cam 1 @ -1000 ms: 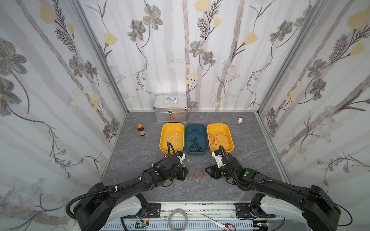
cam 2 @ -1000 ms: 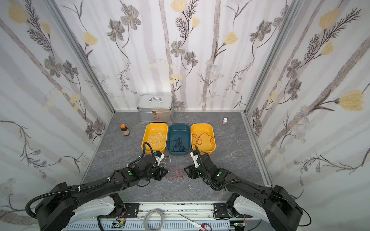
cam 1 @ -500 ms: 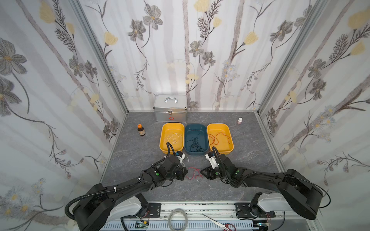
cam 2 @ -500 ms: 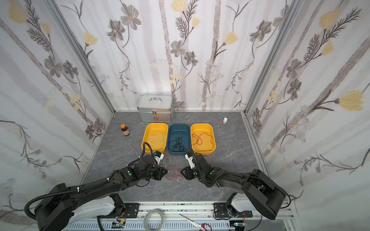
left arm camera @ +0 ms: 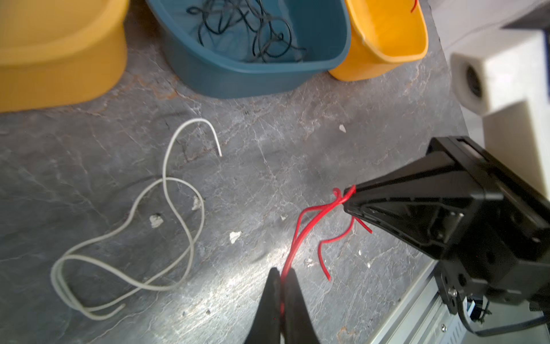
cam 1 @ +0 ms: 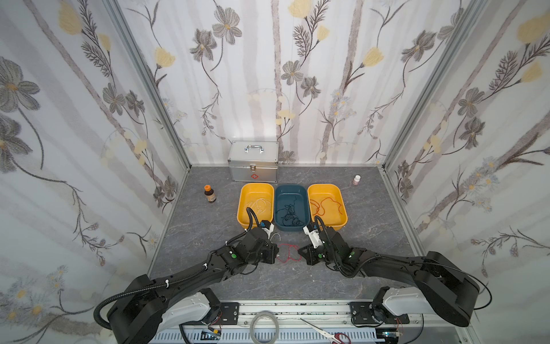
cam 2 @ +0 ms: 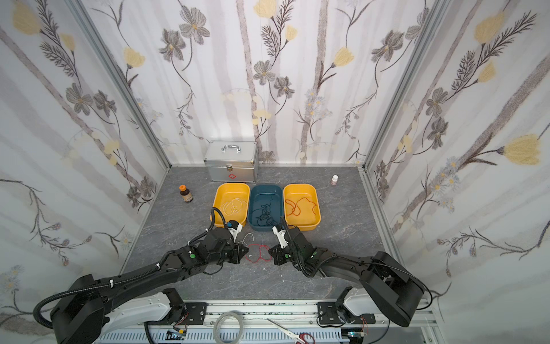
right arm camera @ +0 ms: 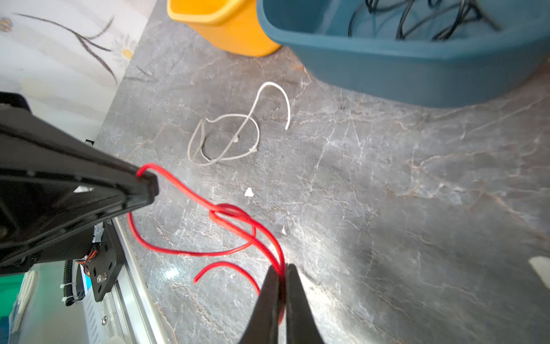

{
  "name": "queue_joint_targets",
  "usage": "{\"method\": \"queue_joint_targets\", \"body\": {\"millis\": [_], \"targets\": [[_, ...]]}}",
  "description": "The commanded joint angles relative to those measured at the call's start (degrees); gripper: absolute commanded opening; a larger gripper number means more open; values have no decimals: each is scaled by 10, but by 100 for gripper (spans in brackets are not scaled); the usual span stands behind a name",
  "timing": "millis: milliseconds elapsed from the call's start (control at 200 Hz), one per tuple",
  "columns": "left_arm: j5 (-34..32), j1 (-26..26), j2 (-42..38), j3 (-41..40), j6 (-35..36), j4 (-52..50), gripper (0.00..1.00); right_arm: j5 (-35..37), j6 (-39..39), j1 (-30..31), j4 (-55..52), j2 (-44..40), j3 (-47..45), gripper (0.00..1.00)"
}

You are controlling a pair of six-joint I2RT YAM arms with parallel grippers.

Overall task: Untangle and sort cables by color
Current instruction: Straighten the cable.

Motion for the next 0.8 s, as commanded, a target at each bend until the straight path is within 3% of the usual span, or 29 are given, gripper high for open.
{"method": "queue_joint_targets", "body": {"millis": [0, 235, 380, 675, 795], "targets": [[-44, 7, 10, 25, -11, -40, 0, 29, -15, 1, -37, -30, 0, 6], [-53, 25, 52, 70, 9, -90, 0, 83, -19, -1, -125, -123, -6, 6], [-26, 33, 69, 94, 10, -68, 0, 108, -21, -9, -168, -190, -1, 6], [-35, 40, 154, 258, 42, -125, 0, 148, -36, -36, -227, -295, 39, 7], [-35, 43, 211, 326, 43, -122, 0, 160, -49, -79, -243, -314, 59, 8]]}}
